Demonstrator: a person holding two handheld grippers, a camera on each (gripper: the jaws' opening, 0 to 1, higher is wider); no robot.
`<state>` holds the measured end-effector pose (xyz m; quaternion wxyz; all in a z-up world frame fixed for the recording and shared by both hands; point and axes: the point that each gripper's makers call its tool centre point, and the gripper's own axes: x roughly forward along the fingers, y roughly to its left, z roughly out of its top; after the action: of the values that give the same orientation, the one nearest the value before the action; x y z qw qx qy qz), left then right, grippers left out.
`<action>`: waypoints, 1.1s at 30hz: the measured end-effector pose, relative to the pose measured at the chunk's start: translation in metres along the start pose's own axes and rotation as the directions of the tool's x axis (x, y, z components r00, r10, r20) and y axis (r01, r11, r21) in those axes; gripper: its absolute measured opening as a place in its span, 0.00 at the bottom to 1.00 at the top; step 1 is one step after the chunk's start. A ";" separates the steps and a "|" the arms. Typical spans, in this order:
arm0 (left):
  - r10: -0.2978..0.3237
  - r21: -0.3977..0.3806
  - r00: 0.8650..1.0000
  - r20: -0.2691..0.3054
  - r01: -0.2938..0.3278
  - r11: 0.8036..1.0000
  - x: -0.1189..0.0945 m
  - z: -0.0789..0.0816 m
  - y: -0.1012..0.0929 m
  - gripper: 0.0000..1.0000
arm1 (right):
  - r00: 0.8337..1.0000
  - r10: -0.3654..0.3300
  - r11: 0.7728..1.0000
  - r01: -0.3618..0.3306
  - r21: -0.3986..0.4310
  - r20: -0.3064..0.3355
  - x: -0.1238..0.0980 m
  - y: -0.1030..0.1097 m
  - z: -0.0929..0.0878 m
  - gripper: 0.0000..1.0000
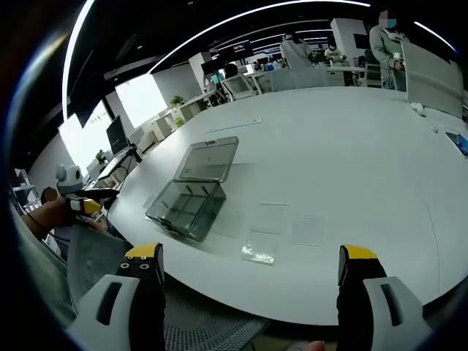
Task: Insert the divider into the dual guide fixture by aligning both edges with the guide slots and pushing it downward to the bottom, including one-sided entry, uneven engagement, binding, and posture correction.
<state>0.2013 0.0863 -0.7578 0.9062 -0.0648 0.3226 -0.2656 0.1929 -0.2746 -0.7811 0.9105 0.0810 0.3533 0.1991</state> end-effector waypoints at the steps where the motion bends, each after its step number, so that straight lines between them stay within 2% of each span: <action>1: -0.001 0.000 1.000 0.000 0.001 1.000 0.000 0.000 0.000 0.99 | 1.000 -0.001 1.000 0.001 0.001 -0.003 0.000 -0.001 0.000 0.98; 33: -0.010 0.005 1.000 -0.001 0.010 1.000 0.003 0.003 -0.001 0.99 | 1.000 0.002 1.000 -0.002 0.012 -0.004 0.000 0.002 0.001 0.97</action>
<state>0.2042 0.0834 -0.7570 0.9049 -0.0637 0.3221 -0.2708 0.1928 -0.2726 -0.7796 0.9090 0.0862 0.3563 0.1983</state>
